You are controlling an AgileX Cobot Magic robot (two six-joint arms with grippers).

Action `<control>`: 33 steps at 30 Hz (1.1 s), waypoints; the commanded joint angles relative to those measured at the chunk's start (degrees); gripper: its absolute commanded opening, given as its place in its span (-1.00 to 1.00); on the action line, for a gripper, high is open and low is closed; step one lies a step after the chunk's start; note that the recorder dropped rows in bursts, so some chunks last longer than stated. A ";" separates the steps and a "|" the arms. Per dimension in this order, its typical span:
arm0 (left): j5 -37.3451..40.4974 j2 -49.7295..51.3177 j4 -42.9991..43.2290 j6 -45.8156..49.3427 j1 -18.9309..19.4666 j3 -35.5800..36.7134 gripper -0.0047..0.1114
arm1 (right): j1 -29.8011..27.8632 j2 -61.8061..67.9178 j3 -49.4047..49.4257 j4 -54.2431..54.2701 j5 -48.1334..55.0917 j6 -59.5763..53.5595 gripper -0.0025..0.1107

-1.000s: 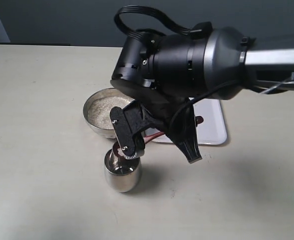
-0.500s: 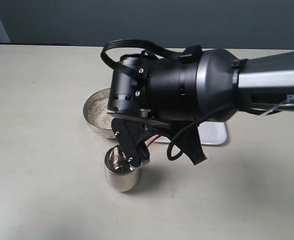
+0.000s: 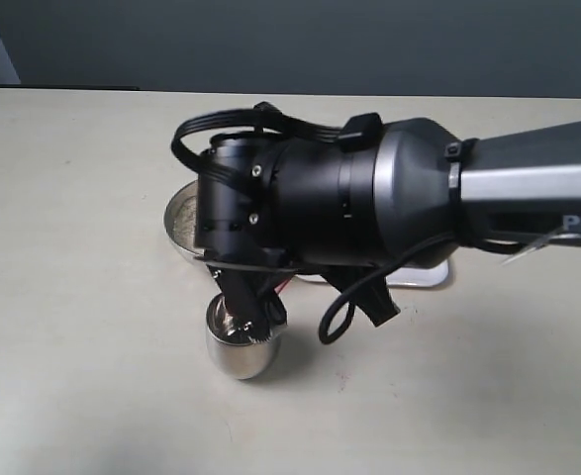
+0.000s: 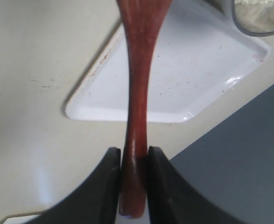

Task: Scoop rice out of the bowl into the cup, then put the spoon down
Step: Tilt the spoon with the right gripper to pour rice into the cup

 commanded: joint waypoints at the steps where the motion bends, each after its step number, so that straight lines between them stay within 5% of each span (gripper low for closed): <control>1: -0.72 -0.26 0.12 -0.20 -0.18 -0.14 -0.91 | 1.22 0.10 0.20 -2.66 0.17 2.45 -0.97; 33: -0.72 -0.26 0.12 -0.20 -0.18 -0.14 -0.91 | 3.81 0.38 4.84 -14.00 0.17 11.78 -0.97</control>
